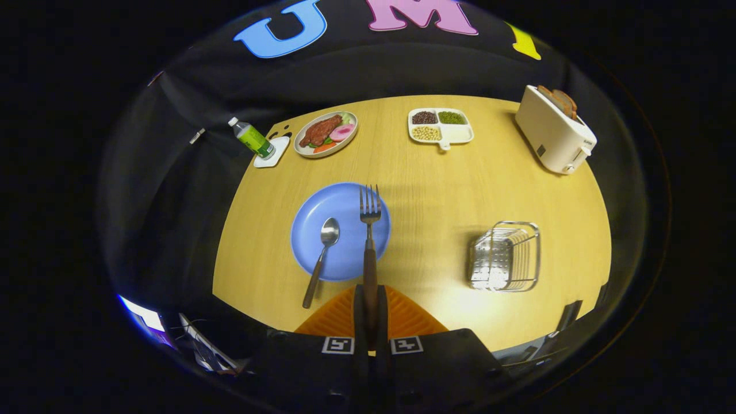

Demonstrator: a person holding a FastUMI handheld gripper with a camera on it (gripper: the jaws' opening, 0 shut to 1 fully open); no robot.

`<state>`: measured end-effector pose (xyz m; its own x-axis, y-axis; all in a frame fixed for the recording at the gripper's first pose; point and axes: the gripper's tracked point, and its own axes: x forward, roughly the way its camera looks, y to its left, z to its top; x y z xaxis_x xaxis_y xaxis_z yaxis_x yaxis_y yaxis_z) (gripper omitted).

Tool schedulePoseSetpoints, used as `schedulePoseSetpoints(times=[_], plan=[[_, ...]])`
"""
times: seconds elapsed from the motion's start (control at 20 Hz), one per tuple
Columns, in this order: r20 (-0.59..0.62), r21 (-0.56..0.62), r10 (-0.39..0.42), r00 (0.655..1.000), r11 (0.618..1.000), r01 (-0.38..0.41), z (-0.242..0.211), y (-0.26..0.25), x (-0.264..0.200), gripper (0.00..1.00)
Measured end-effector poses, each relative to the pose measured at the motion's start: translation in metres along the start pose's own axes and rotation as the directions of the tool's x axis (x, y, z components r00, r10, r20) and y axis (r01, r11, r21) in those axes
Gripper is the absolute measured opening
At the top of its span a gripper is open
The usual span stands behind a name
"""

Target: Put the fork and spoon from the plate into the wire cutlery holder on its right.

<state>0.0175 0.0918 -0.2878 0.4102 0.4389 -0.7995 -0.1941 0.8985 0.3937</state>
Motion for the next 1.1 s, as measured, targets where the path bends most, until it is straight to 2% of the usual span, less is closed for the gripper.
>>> schedulePoseSetpoints(times=[0.2, 0.4, 0.75, 1.1], plan=[[-0.047, 0.002, -0.045, 0.998, 0.999, 0.045, 0.001, -0.057, -0.039, 0.08], [-0.15, 0.009, -0.076, 0.986, 0.997, 0.078, -0.013, -0.102, -0.054, 0.08], [-0.322, -0.029, -0.073, 0.944, 0.997, 0.068, -0.033, -0.133, -0.051, 0.08], [-0.371, -0.057, -0.062, 0.927, 0.997, 0.044, -0.039, -0.145, -0.055, 0.08]])
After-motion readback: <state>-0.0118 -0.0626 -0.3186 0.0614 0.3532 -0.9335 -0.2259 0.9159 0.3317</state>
